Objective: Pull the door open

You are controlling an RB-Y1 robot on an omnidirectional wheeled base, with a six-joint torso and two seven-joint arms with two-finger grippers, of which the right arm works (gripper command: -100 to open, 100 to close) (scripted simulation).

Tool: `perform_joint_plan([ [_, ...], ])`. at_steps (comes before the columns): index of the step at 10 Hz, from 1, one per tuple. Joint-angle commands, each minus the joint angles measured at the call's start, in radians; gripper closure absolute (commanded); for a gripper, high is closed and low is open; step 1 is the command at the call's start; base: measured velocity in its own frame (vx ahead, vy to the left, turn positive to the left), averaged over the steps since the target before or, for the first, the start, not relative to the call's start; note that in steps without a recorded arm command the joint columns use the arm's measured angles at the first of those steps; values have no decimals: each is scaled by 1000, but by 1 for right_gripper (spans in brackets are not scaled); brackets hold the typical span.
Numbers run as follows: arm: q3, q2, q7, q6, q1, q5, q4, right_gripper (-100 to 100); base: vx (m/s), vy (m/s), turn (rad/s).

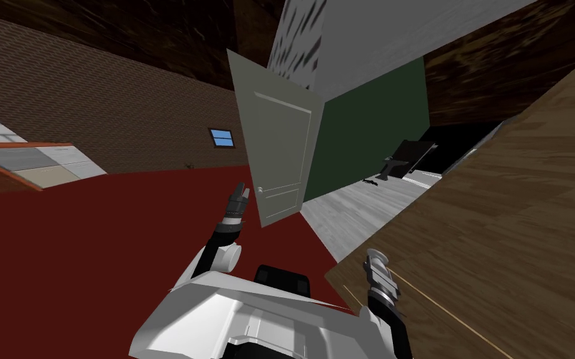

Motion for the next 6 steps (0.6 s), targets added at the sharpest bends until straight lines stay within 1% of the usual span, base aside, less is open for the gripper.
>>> perform_joint_plan([
  [1, 24, -4, -18, -3, 3, 14, 0, 100, -245, 28, 68],
  [3, 56, -11, -39, 1, 9, 32, -14, 100, -272, 43, 79],
  [4, 66, -13, -46, 2, 11, 38, -19, 100, -217, 4, 60],
  [5, 60, -13, -41, 2, 8, 34, -10, 100, -94, 1, 29],
  [6, 81, -16, -54, 1, 17, 46, -18, 100, -125, 12, 57],
])
